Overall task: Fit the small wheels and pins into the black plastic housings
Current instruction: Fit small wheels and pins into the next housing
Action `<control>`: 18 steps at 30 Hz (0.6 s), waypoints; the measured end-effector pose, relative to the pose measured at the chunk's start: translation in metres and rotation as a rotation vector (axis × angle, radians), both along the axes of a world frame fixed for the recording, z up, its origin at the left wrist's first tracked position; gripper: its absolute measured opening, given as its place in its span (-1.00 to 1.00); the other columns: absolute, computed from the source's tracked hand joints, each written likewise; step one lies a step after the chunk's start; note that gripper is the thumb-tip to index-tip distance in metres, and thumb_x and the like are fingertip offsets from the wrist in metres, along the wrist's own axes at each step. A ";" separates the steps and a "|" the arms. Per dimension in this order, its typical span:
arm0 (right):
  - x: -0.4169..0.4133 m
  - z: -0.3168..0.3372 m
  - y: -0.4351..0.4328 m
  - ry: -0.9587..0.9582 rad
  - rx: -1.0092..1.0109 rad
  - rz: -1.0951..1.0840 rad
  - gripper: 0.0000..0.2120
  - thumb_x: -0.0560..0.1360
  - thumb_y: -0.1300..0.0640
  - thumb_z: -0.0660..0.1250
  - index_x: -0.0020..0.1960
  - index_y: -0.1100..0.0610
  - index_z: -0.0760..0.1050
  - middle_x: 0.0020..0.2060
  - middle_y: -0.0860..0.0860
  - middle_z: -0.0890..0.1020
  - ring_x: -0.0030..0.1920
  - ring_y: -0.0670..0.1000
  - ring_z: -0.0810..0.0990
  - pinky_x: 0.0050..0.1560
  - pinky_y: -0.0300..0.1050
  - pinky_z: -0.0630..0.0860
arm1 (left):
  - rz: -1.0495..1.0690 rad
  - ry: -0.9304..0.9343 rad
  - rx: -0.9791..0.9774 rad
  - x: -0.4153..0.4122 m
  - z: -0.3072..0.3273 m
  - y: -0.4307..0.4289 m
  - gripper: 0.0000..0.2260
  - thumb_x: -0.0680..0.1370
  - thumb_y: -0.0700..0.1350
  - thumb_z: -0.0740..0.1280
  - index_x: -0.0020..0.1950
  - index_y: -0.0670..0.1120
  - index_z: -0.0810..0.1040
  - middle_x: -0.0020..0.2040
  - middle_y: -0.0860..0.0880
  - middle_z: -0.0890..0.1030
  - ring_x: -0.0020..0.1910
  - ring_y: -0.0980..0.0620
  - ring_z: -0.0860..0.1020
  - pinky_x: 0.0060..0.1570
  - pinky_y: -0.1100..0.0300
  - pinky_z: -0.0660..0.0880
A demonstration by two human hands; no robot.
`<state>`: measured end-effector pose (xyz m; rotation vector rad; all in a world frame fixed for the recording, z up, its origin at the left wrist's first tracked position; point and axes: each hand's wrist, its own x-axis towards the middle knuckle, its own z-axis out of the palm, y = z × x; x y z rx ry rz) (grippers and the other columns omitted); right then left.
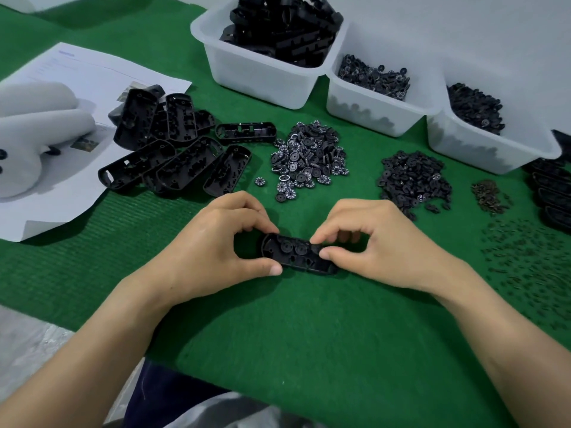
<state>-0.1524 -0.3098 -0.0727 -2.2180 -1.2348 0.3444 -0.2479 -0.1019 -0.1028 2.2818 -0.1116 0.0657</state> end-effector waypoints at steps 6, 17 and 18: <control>-0.006 -0.002 -0.005 -0.153 0.014 0.013 -0.87 0.35 0.23 0.47 -0.11 0.10 0.67 -0.25 -0.01 0.61 -0.27 -0.02 0.58 -0.22 -0.02 0.53 | -0.001 -0.003 0.001 0.000 0.000 -0.001 -0.64 0.22 0.19 0.40 -0.06 0.08 0.60 -0.02 0.16 0.47 -0.02 0.21 0.45 -0.04 0.42 0.35; -0.010 -0.004 -0.004 -0.291 -0.020 0.060 -0.93 0.39 0.18 0.44 -0.13 0.11 0.67 -0.28 -0.01 0.59 -0.35 0.02 0.54 -0.36 -0.02 0.52 | -0.006 -0.009 0.012 0.000 0.000 0.000 -0.64 0.23 0.21 0.40 -0.06 0.09 0.60 -0.02 0.16 0.48 -0.03 0.22 0.45 -0.05 0.45 0.34; -0.010 -0.004 -0.003 -0.287 -0.024 0.056 -0.93 0.39 0.18 0.44 -0.13 0.12 0.67 -0.28 0.00 0.59 -0.35 0.03 0.54 -0.36 -0.01 0.52 | -0.006 -0.010 0.012 0.000 -0.001 0.000 -0.65 0.23 0.21 0.40 -0.06 0.09 0.61 -0.02 0.16 0.48 -0.03 0.22 0.45 -0.05 0.45 0.34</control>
